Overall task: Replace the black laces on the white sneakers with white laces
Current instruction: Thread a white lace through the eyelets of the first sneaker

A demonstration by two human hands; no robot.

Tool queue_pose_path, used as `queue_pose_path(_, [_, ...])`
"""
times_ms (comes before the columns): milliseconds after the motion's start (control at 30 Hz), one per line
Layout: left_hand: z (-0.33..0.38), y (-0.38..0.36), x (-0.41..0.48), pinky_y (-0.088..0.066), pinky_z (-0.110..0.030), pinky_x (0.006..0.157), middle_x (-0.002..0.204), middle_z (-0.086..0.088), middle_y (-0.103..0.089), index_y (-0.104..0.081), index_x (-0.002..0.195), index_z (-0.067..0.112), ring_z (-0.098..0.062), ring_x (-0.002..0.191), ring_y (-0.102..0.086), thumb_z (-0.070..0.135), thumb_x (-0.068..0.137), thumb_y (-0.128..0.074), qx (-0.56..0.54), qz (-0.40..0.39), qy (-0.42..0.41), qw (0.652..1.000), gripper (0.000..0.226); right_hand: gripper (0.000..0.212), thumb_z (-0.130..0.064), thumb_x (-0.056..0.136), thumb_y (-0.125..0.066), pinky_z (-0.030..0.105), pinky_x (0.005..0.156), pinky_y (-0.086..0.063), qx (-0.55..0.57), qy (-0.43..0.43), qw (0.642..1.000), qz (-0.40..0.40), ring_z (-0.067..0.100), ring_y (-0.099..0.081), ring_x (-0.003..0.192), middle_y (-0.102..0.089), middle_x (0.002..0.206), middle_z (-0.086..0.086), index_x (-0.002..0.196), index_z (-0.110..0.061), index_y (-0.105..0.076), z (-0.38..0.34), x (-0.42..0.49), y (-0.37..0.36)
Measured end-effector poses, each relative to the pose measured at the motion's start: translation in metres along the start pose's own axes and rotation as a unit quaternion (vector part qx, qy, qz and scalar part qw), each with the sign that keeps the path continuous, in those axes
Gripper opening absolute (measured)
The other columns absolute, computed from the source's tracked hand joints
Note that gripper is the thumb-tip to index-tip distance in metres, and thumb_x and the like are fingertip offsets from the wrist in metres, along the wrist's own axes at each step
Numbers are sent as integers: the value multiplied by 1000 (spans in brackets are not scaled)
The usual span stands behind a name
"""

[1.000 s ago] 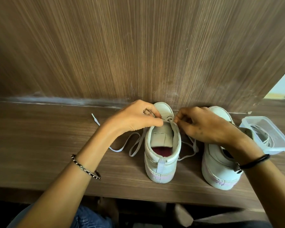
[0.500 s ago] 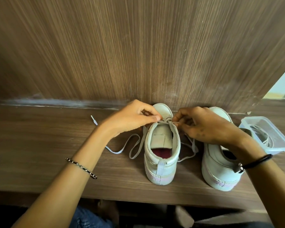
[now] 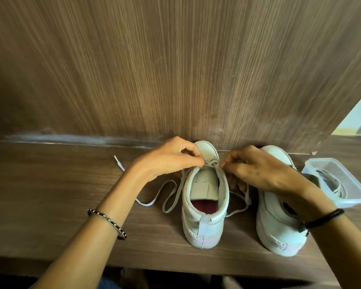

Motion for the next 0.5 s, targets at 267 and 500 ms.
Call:
queue_pose_path(267, [4, -3, -1, -36, -8, 51, 49, 21, -55, -78, 93, 10, 6, 50, -48, 10, 87, -72, 3, 11, -24, 1000, 8, 30, -20, 103, -54, 20, 52, -46, 112, -60, 992, -22, 9, -56, 58, -64, 64, -1, 83, -4, -69, 2, 0, -8])
queue_pose_path(500, [17, -7, 0, -30, -4, 46, 41, 22, -50, -79, 91, 11, 6, 41, -45, 6, 81, -77, 35, -5, -31, 999, 11, 5, -30, 91, -76, 36, 92, -58, -27, 56, 998, -5, 4, -72, 91, -77, 91, -11, 95, -30, -76, 8, 3, 3])
Point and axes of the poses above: each hand's wrist, its own x-axis towards the middle knuckle, its own y-axis out of the back of the hand, z = x × y, the point moved 2 cm from there along x, towards the middle knuckle
